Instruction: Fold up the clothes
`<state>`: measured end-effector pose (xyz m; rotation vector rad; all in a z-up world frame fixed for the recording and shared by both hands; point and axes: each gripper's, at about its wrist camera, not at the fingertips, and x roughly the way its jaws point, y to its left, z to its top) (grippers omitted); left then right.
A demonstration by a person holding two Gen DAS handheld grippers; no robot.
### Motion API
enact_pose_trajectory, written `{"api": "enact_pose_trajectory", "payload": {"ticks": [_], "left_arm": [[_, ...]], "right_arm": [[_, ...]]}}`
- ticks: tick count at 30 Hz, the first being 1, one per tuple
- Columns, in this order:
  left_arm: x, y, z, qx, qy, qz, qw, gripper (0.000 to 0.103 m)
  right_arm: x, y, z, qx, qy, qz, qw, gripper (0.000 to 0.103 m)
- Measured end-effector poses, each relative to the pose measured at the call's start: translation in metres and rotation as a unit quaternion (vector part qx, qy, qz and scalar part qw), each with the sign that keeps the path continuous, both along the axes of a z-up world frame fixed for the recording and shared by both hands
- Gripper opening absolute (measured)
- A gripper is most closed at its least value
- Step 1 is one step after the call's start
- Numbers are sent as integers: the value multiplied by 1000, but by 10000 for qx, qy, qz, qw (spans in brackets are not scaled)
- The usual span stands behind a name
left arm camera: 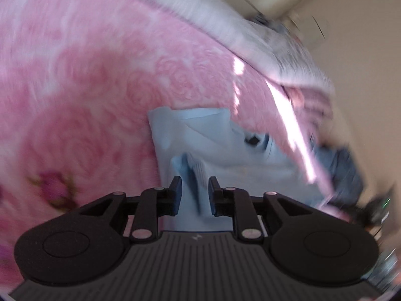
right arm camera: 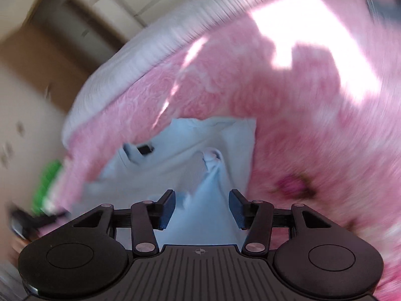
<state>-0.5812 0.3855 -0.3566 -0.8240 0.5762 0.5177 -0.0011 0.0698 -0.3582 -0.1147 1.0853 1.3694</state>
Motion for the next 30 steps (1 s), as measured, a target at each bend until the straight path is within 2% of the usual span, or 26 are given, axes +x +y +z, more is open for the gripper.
{"api": "enact_pose_trajectory", "payload": {"ticks": [3,4,5,7,9,12,13,16,18,20,22,25,27,30], "left_arm": [[10,-29,8,668,450,-717,9942,17],[18,-38,8,906,655,-987,9888,16],[27,-45,5,1101,820,-1176,9835,17],[44,-53,-1,1399,1091,-1409,9740,16],[58,-57,-8,1620,1303,-1564,9656,16],[68,-39,-13,1569,1222,-1315,9712,16],[70,-30,-11,1540,1140,-1180,9744,16],[78,-5,-1,1523,886,-736,9816,20],[83,9,8,1539,731,-408,9845,22],[84,23,12,1457,576,-161,9875,21],[83,33,13,1280,493,-73,9905,22],[79,40,6,1040,520,-74,9932,24],[73,46,-3,767,478,-2,9959,32],[65,55,-19,195,215,120,9995,33]], "right_arm": [[-32,-19,9,160,-1010,612,9929,50],[-43,-25,11,193,-1299,835,9878,44],[-54,-23,7,151,-1551,1031,9824,32],[-77,-20,-1,61,-2040,1413,9687,24],[-85,-8,-15,-184,-2273,1550,9612,22],[-85,16,-34,-376,-2525,1604,9535,22],[-83,23,-34,-269,-2566,1566,9534,22],[-68,43,-28,-11,-2514,1164,9608,22],[-51,54,-21,134,-2345,630,9700,22],[-36,61,-16,194,-2115,407,9763,22],[-23,64,-14,223,-1897,272,9812,22],[-12,59,-14,192,-1654,367,9854,22],[-4,58,-19,118,-1477,394,9882,24],[10,52,-27,117,-1150,267,9929,37]]}}
